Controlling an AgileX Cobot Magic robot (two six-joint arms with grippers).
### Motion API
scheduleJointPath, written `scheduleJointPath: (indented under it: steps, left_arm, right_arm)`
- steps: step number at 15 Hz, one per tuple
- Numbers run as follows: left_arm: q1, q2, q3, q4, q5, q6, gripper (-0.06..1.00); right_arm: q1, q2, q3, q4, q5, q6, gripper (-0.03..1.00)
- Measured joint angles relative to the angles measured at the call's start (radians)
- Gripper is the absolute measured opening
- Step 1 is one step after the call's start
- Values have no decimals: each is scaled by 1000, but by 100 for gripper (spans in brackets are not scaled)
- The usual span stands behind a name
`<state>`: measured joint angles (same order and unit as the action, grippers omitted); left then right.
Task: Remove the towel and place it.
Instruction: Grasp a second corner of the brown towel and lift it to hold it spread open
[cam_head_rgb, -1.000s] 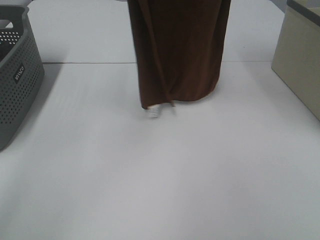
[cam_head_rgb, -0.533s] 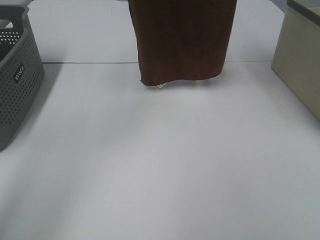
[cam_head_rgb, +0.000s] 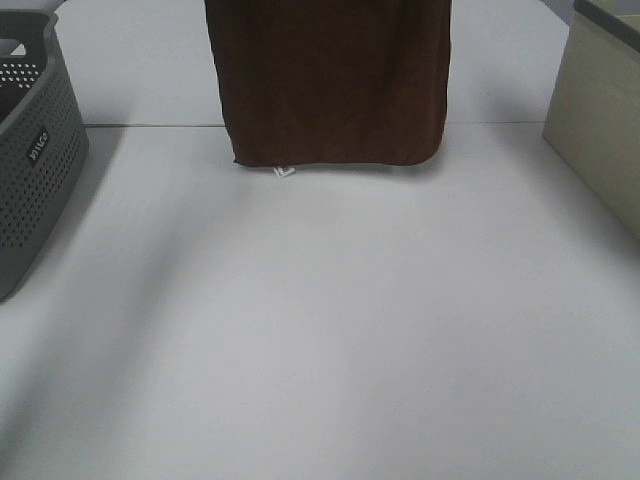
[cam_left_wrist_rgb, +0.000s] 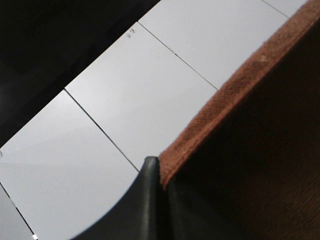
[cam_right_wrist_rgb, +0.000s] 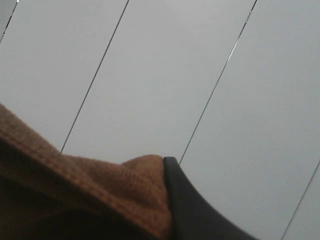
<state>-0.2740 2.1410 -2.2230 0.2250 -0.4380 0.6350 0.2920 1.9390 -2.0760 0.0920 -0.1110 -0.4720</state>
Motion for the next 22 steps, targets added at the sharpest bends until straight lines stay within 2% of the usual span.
scheduleJointPath:
  steps: [2,3,7,12,15,17,18,19,21,22]
  left_arm:
    - [10,76,-122,-4,0,0,0]
    - [16,159,-251,-5,5,-10,0]
    - [34,293,-464,29,64,-83,0]
    - [48,302,-486,103,82,-173,0]
    - [49,302,-487,118,168,-193,0]
    - [49,303,-487,119,279,-274,0]
    - [48,303,-487,118,324,-308,0]
    - [40,303,-487,107,424,-377,0]
    - [9,302,-487,39,696,-435,0]
    - [-9,298,-487,-23,870,-418,0]
  right_arm:
    - [1,53,-67,0,-2,17,1]
    - [1,99,-128,0,-5,27,1]
    - [4,166,-191,0,-9,50,1]
    - [5,193,-193,0,4,58,1]
    - [6,193,-193,0,91,58,1]
    - [7,185,-193,0,222,58,1]
    - [7,180,-193,0,254,58,1]
    - [8,167,-193,1,329,58,1]
    - [8,132,-193,5,519,73,1]
    - [8,118,-193,5,612,91,1]
